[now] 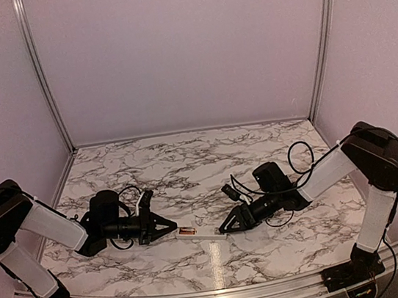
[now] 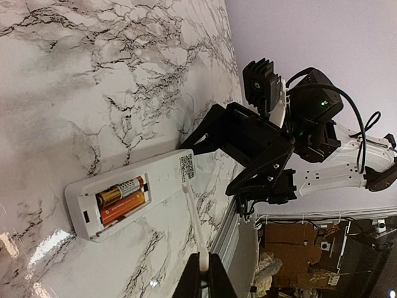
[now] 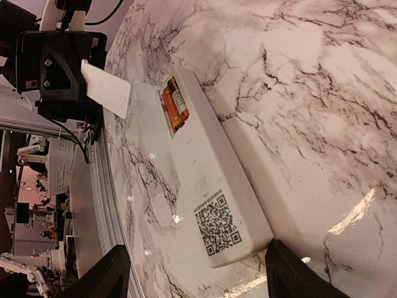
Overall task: Load the batteries into the remote control
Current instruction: Adjust the remote control without the battery cover at the center of the board, then load the battery cover onto the remote control without the battery cover.
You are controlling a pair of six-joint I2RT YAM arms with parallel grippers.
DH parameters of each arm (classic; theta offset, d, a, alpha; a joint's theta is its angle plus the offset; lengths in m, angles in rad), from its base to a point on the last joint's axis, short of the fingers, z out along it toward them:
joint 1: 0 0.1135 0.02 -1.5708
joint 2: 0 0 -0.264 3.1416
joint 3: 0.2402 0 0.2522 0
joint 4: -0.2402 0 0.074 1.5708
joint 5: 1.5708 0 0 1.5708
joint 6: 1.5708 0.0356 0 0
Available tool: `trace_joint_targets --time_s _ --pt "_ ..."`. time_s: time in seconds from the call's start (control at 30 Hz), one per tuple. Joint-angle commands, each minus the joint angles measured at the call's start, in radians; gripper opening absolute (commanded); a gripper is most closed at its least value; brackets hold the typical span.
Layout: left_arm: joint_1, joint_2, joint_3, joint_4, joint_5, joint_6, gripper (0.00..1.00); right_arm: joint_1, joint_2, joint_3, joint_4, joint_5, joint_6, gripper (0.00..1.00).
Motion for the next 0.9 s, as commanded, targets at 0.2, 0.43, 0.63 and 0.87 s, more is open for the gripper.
trace_joint_targets --time_s 0.2,0.43,0.63,0.87 --pt "-0.016 0.025 0.131 -0.283 0.031 0.194 0.0 -0.039 -0.099 0.006 -0.017 0.032 -0.07 0.73" --pt "-0.014 0.049 0.205 -0.433 0.059 0.285 0.0 -0.038 -0.174 0.053 -0.145 0.13 -0.28 0.74" --pt "-0.007 0.056 0.242 -0.527 0.066 0.344 0.0 -0.016 -0.223 0.08 -0.162 0.174 -0.39 0.84" --pt "0.01 0.06 0.261 -0.57 0.071 0.378 0.0 0.021 -0.235 0.108 -0.171 0.238 -0.452 0.98"
